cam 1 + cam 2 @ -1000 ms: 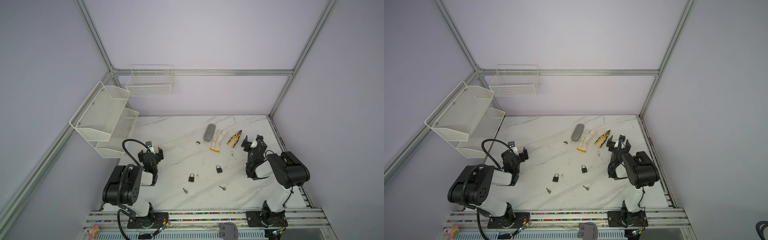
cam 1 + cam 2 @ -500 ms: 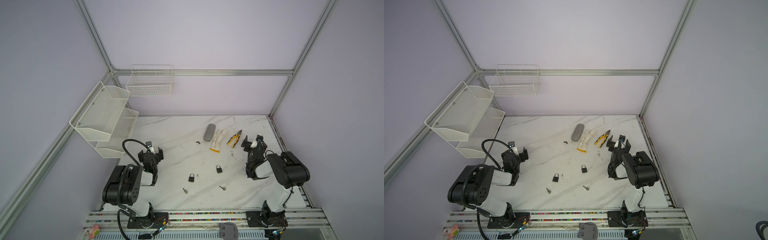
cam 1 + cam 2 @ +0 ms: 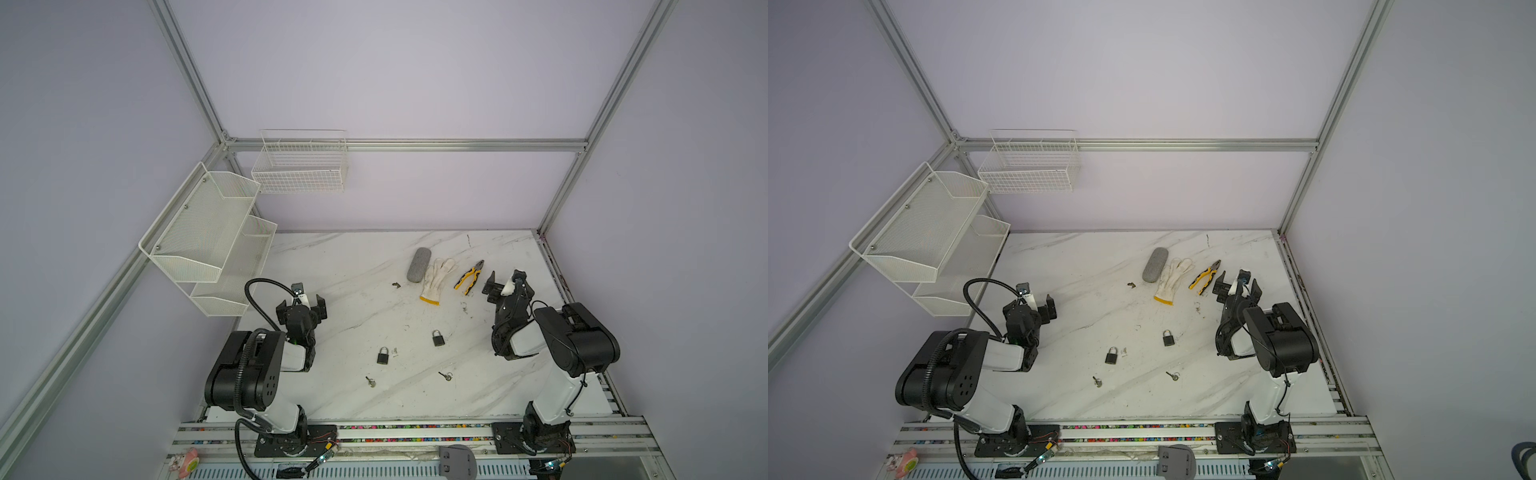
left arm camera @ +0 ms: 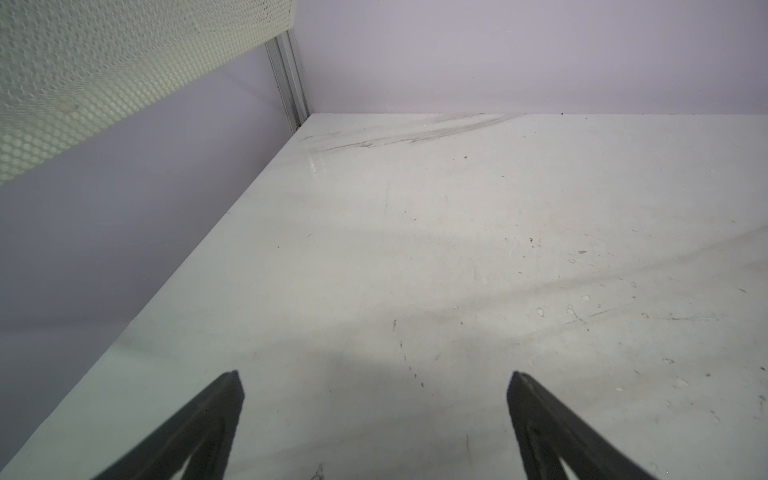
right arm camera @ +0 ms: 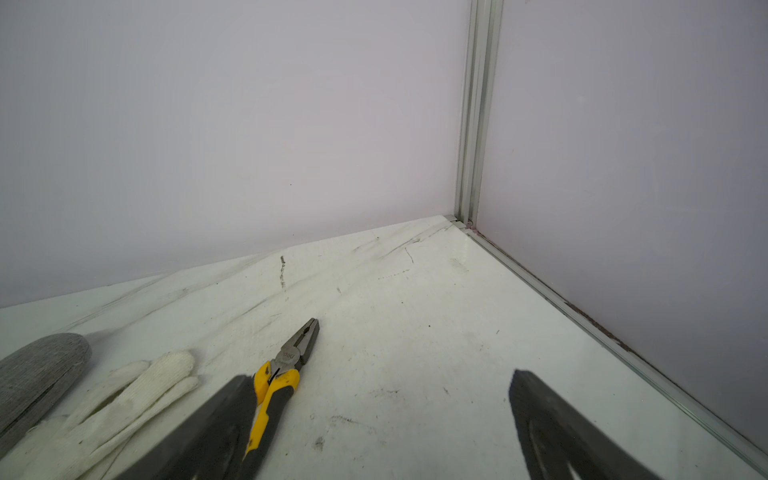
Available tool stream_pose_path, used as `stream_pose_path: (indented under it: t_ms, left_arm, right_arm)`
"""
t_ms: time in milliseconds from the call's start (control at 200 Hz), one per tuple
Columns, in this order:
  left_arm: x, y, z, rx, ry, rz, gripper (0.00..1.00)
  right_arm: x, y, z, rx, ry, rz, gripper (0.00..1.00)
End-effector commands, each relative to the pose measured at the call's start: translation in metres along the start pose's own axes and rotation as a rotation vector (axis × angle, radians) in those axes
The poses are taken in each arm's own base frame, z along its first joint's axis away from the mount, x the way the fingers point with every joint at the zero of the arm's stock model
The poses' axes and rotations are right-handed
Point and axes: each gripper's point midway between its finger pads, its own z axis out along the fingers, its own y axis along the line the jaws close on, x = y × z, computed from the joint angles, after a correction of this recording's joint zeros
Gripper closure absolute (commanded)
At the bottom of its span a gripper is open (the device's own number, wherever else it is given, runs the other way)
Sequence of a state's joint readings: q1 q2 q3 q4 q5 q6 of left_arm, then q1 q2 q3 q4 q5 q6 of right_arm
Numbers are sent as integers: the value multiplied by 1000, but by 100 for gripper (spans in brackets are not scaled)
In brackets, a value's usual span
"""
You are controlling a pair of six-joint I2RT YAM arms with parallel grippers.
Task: Unlock with the key
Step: 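Move both grippers forward over the table toward the padlocks and key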
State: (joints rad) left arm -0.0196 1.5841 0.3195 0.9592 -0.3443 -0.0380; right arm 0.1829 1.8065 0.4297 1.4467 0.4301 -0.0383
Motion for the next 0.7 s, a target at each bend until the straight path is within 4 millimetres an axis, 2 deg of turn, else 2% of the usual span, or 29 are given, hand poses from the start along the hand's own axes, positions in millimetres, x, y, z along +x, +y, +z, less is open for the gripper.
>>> stream_pose_path:
  t_ms: [0, 260, 485, 640, 695]
  left_arm:
    - [-29, 0, 5, -9, -79, -29, 0]
    - [-29, 1, 5, -10, -80, -31, 0]
    - [-29, -7, 5, 30, -79, -11, 0]
    - [-42, -6, -2, 39, -91, -9, 0]
    - [-48, -5, -6, 42, -92, -11, 0]
  right_arm:
    - [-10, -3, 1, 16, -30, 15, 3]
    - [-10, -3, 1, 15, -31, 15, 3]
    - [-10, -3, 1, 15, -30, 12, 3]
    - [-11, -3, 1, 16, -35, 14, 3]
    - [-23, -9, -6, 37, -74, 17, 3]
